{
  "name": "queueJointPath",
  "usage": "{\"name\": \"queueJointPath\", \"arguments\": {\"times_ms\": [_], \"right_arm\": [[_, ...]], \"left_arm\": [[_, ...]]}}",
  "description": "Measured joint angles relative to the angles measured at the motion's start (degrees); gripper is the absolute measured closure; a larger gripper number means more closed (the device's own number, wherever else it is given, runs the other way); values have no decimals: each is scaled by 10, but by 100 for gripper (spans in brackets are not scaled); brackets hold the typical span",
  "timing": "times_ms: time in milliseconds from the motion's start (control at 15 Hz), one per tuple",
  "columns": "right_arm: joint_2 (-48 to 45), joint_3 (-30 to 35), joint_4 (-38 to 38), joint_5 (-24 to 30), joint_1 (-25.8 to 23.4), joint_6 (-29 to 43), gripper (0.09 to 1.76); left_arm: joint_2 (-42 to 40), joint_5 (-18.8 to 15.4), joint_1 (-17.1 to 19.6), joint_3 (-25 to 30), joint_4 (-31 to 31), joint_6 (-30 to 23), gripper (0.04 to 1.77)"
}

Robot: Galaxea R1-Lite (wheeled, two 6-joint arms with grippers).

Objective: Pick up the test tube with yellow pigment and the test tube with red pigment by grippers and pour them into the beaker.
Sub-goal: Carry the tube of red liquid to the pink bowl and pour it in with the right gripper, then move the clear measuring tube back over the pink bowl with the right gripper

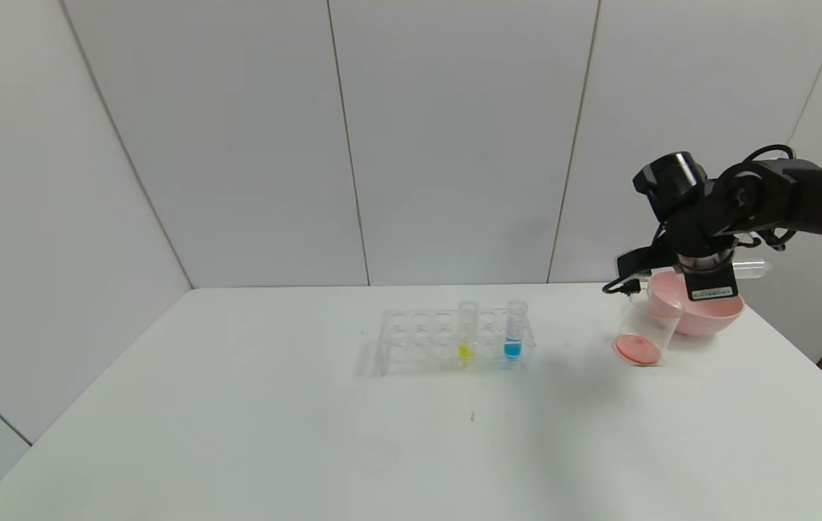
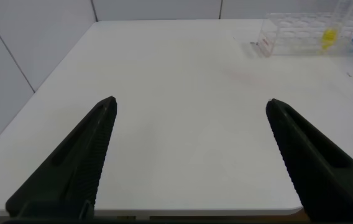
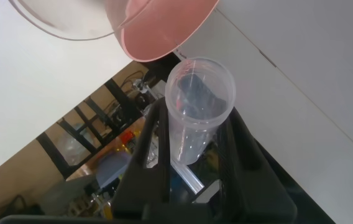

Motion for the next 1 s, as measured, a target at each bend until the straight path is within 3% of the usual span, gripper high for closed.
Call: {"name": "queueJointPath", "arguments": {"times_ms": [1000], "right_arm": [[-4,0,0,1,3,0,135]], "left_arm": [[0,0,0,0,0,0,9]]}}
